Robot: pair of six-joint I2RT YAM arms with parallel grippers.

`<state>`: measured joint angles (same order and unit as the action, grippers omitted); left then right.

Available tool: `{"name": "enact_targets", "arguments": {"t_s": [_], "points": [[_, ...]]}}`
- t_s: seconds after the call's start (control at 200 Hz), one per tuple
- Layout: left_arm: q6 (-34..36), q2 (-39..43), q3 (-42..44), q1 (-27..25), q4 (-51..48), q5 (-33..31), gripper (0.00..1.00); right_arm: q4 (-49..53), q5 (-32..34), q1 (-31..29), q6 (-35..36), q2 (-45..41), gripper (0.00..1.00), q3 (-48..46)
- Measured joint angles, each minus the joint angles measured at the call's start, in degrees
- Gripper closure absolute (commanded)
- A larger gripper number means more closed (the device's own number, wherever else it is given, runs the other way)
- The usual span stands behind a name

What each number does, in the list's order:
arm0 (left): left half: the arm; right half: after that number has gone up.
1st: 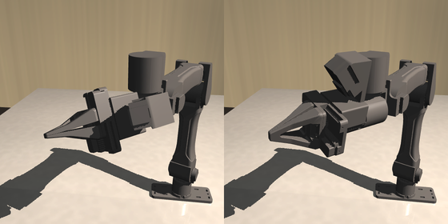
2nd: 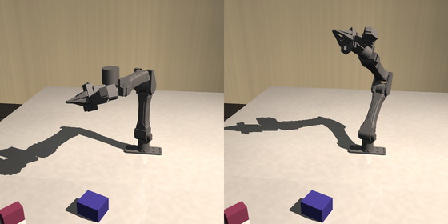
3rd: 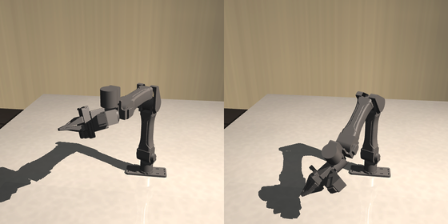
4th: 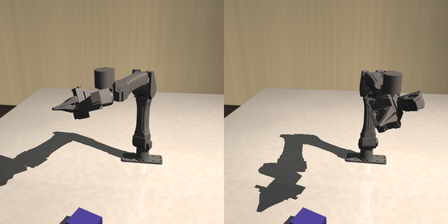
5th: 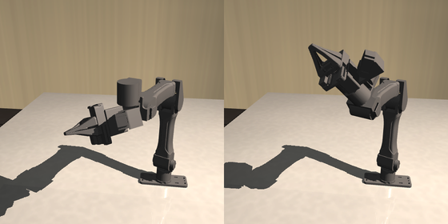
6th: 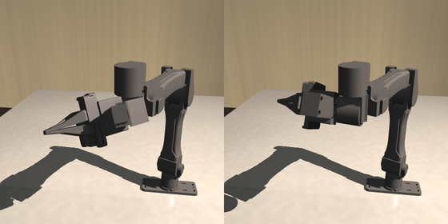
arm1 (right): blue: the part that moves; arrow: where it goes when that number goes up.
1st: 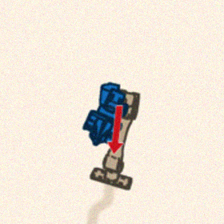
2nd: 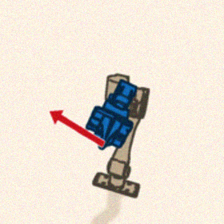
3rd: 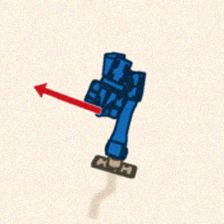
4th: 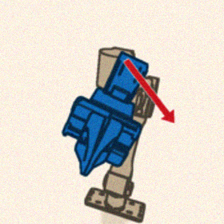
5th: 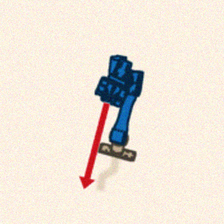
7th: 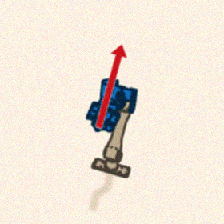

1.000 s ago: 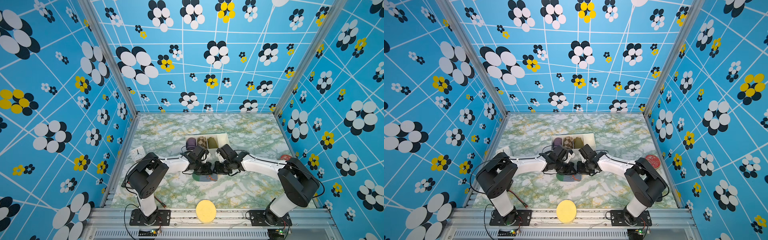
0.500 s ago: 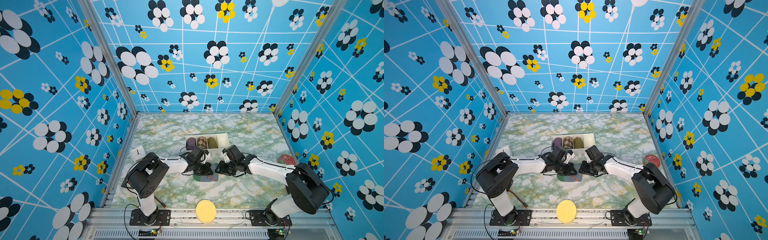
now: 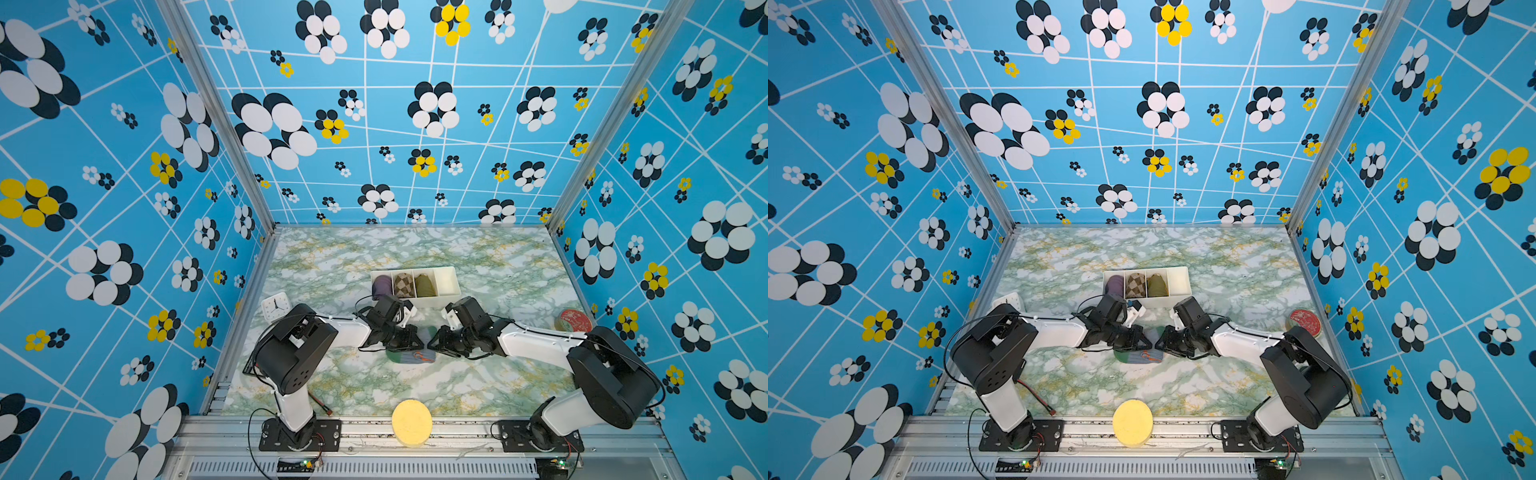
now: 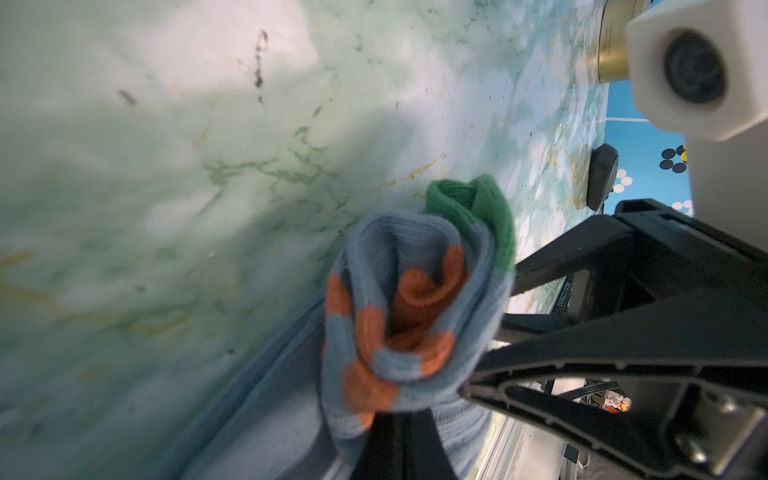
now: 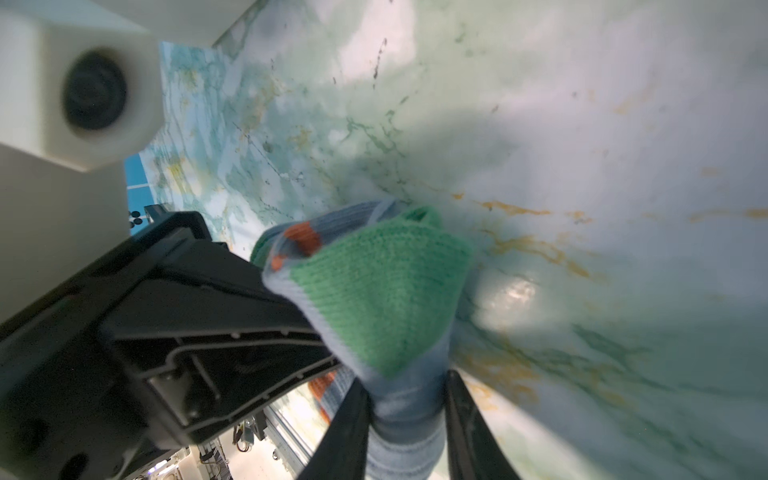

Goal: Roll the socks

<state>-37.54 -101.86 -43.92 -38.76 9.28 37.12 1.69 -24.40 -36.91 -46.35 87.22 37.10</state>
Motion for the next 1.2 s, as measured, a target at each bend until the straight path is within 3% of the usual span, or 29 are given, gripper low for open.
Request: {"name": "enact_targets", "arguments": {"t_s": [0.855,1.2], "points": [[-0.4,-1.6,0.7,0.9,3.1,3.3,1.0,-8.5,-2.3,1.9,-2.8,0.3,0.67,-3.8],[-0.2,-1.6,-0.6,0.8,0.7,3.0,1.0,-9.1,-2.8,1.9,-2.6,0.7,0.84,-3.5]]}}
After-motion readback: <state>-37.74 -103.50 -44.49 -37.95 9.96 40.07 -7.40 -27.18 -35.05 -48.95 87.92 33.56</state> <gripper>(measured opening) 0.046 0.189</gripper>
